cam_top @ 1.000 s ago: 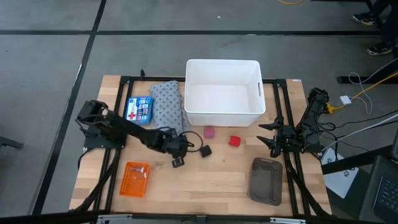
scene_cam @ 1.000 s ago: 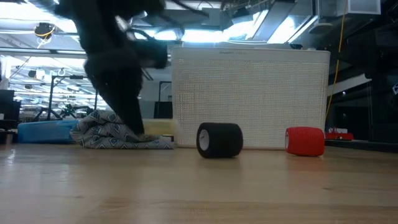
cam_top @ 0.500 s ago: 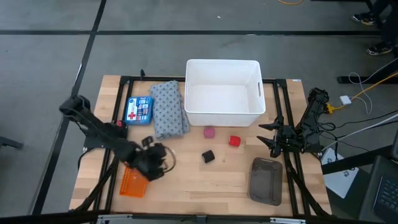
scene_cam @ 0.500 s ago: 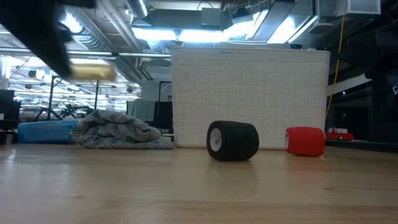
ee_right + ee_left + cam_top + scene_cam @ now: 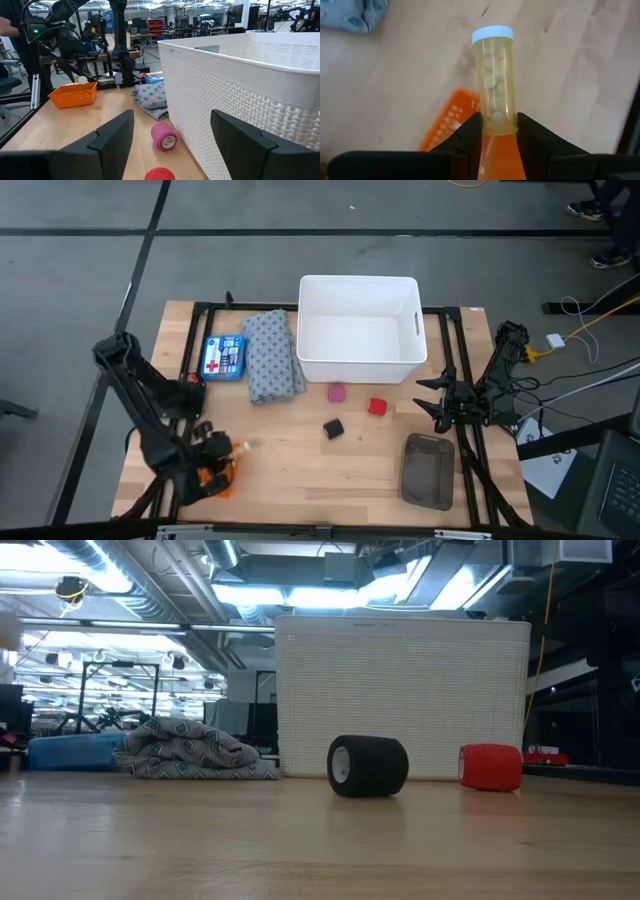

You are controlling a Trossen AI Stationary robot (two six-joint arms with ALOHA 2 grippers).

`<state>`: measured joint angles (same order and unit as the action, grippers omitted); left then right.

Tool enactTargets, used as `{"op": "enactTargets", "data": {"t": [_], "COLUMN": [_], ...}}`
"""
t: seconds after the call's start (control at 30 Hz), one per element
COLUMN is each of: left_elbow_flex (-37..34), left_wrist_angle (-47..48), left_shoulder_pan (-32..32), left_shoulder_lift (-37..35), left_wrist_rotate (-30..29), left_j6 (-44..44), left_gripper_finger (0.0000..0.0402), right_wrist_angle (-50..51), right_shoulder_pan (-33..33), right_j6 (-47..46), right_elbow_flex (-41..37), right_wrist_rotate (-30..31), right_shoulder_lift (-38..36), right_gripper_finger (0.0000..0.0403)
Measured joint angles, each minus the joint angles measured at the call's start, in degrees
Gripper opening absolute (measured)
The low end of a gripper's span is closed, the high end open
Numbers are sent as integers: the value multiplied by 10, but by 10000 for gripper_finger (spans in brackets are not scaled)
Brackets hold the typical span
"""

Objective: Pick & Place Medicine items
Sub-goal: Put the yellow pill bottle into the orange bin, then put the red bandage into the black bin

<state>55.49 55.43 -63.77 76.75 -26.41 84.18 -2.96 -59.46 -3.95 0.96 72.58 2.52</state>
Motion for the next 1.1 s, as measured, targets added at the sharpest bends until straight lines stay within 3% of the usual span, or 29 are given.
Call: {"op": "enactTargets", "data": {"t": [0.37, 0.63, 0.97, 1.1], "left_elbow_flex": [0, 0, 0, 0], "left_wrist_angle": [34, 67, 82, 82], "left_shoulder_pan": [-112, -137, -138, -138], "left_shoulder_lift": [24, 64, 77, 76], "left_wrist_rotate": [-5, 87, 80, 41], "left_j6": [195, 298, 307, 293], "left_gripper_finger": [100, 107, 161, 183], "right_wrist_angle": [0, 0, 0, 0], "right_shoulder_pan": [0, 0, 0, 0], "right_j6": [0, 0, 0, 0], "right_elbow_flex": [0, 0, 0, 0], "right_wrist_rotate": [0, 0, -1, -1], "right_shoulder_lift": [0, 0, 0, 0], "right_gripper_finger": [265, 265, 265, 265]}}
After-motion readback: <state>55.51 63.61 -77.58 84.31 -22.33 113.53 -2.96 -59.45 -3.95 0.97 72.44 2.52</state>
